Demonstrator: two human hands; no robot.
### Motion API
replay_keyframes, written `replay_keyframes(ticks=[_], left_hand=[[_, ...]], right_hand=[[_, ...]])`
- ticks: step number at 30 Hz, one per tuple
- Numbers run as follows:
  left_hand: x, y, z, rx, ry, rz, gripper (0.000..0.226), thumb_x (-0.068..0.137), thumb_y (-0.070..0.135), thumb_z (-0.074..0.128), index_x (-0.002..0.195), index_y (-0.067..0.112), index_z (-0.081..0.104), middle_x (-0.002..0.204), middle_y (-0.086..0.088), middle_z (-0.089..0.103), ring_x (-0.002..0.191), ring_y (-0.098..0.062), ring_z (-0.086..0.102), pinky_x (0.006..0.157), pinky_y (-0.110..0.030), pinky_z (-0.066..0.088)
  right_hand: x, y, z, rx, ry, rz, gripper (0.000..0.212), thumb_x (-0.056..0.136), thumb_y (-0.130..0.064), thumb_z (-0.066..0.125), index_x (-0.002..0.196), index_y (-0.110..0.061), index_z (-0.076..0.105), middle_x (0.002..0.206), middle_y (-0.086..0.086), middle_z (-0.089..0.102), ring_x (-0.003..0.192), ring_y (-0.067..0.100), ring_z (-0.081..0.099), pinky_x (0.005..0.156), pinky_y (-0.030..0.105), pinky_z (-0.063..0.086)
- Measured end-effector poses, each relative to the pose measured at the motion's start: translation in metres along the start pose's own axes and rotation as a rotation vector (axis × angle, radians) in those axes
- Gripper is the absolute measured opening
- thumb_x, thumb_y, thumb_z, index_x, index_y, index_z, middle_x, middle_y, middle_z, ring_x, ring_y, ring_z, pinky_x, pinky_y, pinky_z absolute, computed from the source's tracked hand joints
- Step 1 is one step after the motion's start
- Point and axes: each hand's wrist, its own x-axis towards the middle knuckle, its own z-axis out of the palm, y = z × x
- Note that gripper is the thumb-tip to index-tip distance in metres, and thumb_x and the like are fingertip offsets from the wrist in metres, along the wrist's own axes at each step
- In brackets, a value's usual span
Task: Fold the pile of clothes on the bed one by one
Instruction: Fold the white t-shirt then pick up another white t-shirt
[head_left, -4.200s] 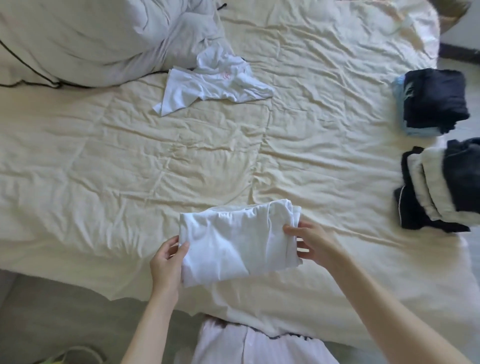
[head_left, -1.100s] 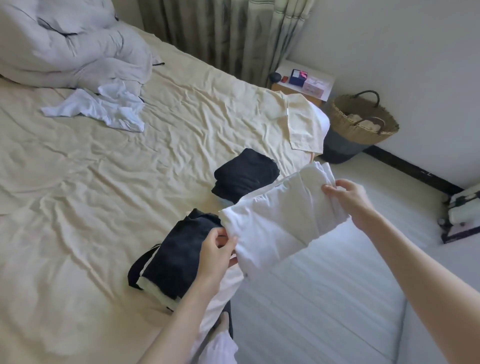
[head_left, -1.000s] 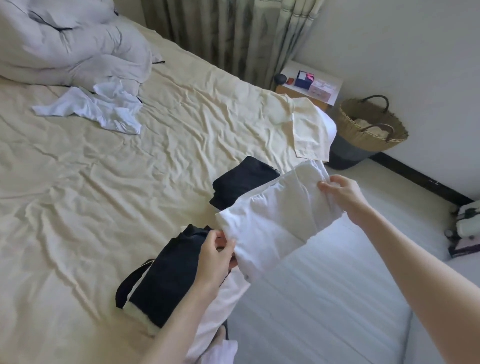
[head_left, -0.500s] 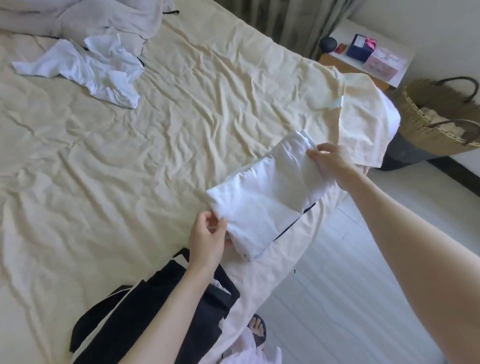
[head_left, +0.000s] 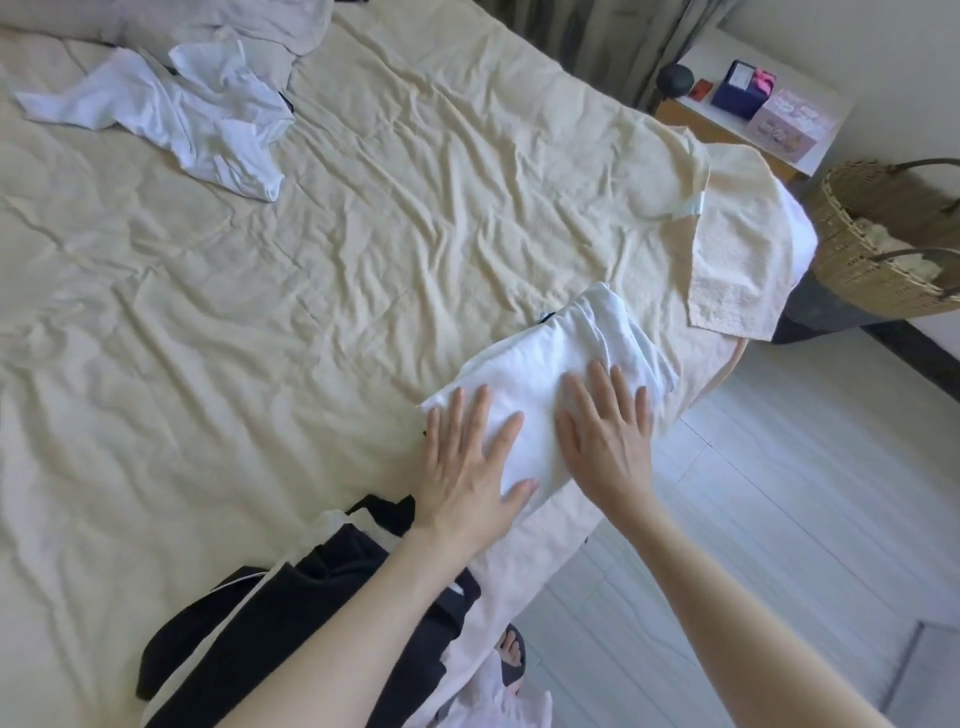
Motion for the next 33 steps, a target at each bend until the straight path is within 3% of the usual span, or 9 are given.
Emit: replay_keyframes(ticks=[2, 4, 7, 13, 20, 23, 30, 33], left_hand=[[0.011, -0.009, 0.005, 0.049, -0.149, -0.041, 0.075, 0.090, 0.060, 0.040, 0.151, 0.032, 0.007, 0.157, -0.009, -0.017, 0.142, -0.030, -0.022, 0.114, -0.046, -0.016], [0.016, -0.014, -0.002, 0.011, -0.187, -0.033, 0.074, 0.091, 0.058, 0.041, 0.151, 0.031, 0.007, 0.157, -0.009, -0.017, 0.143, -0.029, -0.022, 0.114, -0.046, -0.014], [-0.003, -0.016, -0.029, -0.147, -0.088, 0.005, 0.067, 0.093, 0.048, 0.046, 0.150, 0.025, 0.018, 0.159, -0.008, -0.007, 0.145, -0.026, -0.015, 0.115, -0.043, -0.006], [-0.120, -0.053, -0.094, -0.335, 0.134, -0.061, 0.058, 0.090, 0.033, 0.059, 0.144, 0.023, 0.038, 0.156, -0.006, 0.021, 0.146, -0.027, 0.003, 0.117, -0.045, 0.018], [-0.253, -0.113, -0.144, -0.278, 0.214, -0.248, 0.054, 0.093, 0.032, 0.054, 0.143, 0.019, 0.039, 0.155, -0.006, 0.023, 0.146, -0.026, 0.006, 0.116, -0.035, 0.010], [-0.313, -0.132, -0.155, -0.269, 0.253, -0.297, 0.052, 0.095, 0.033, 0.051, 0.143, 0.019, 0.038, 0.155, -0.005, 0.023, 0.147, -0.024, 0.005, 0.116, -0.037, 0.009], [-0.478, -0.172, -0.158, -0.301, 0.331, -0.449, 0.046, 0.093, 0.026, 0.058, 0.136, 0.013, 0.049, 0.149, -0.010, 0.037, 0.143, -0.031, 0.020, 0.115, -0.043, 0.021], [-0.541, -0.193, -0.161, -0.316, 0.374, -0.534, 0.043, 0.091, 0.027, 0.057, 0.130, 0.008, 0.055, 0.141, -0.016, 0.046, 0.138, -0.037, 0.030, 0.112, -0.046, 0.026]], right_hand=[[0.010, 0.002, -0.002, -0.096, -0.126, -0.016, 0.047, 0.096, -0.033, 0.042, 0.141, -0.020, 0.039, 0.153, 0.006, 0.026, 0.144, 0.025, 0.018, 0.114, 0.050, 0.008], [0.018, -0.002, -0.013, -0.129, -0.198, -0.025, 0.049, 0.096, -0.038, 0.038, 0.143, -0.024, 0.034, 0.153, 0.003, 0.021, 0.144, 0.023, 0.014, 0.114, 0.052, 0.006], [0.003, -0.021, -0.040, -0.104, -0.202, -0.042, 0.056, 0.097, -0.045, 0.039, 0.148, -0.025, 0.027, 0.158, 0.004, 0.016, 0.146, 0.023, 0.008, 0.114, 0.051, -0.003], [-0.071, -0.098, -0.092, -0.019, -0.126, -0.199, 0.059, 0.093, -0.047, 0.049, 0.145, -0.022, 0.036, 0.155, 0.009, 0.027, 0.144, 0.029, 0.020, 0.116, 0.052, 0.003], [-0.154, -0.214, -0.118, 0.013, -0.186, -0.457, 0.063, 0.093, -0.057, 0.032, 0.149, -0.029, 0.023, 0.157, 0.001, 0.019, 0.146, 0.021, 0.010, 0.116, 0.045, -0.007], [-0.199, -0.253, -0.117, 0.023, -0.180, -0.521, 0.062, 0.094, -0.057, 0.031, 0.150, -0.032, 0.019, 0.158, -0.002, 0.016, 0.147, 0.018, 0.007, 0.116, 0.042, -0.008], [-0.311, -0.342, -0.099, 0.086, -0.208, -0.659, 0.059, 0.096, -0.051, 0.040, 0.148, -0.027, 0.029, 0.154, 0.000, 0.029, 0.145, 0.018, 0.016, 0.116, 0.041, -0.002], [-0.350, -0.383, -0.088, 0.083, -0.279, -0.712, 0.060, 0.095, -0.052, 0.038, 0.149, -0.028, 0.025, 0.155, -0.001, 0.025, 0.146, 0.017, 0.014, 0.116, 0.042, -0.003]])
